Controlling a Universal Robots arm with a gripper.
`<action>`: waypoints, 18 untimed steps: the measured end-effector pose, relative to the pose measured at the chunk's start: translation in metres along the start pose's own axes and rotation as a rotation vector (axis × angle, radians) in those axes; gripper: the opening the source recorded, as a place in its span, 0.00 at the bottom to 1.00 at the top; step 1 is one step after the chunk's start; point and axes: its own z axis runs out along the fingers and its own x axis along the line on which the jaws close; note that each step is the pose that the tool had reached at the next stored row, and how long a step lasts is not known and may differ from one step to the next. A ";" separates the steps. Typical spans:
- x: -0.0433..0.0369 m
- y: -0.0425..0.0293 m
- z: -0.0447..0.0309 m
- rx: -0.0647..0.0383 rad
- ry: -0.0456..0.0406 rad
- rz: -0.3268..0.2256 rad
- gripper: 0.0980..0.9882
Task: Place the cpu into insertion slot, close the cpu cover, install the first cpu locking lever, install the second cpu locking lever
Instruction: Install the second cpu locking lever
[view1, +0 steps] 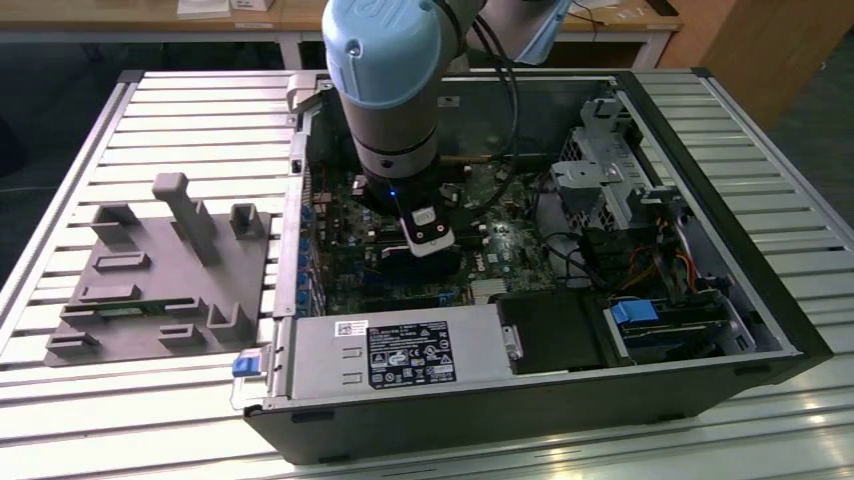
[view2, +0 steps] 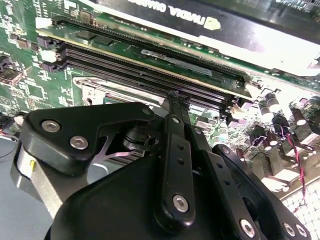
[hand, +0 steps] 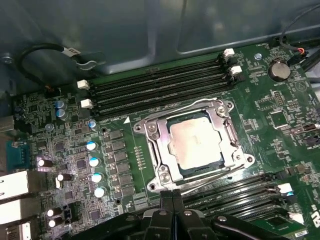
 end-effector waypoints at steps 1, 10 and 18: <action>0.0002 -0.0002 0.0002 0.000 0.0001 0.000 0.00; 0.0009 -0.0004 0.0025 -0.013 0.0037 0.001 0.00; 0.0031 -0.0016 0.0047 -0.041 0.0109 0.005 0.00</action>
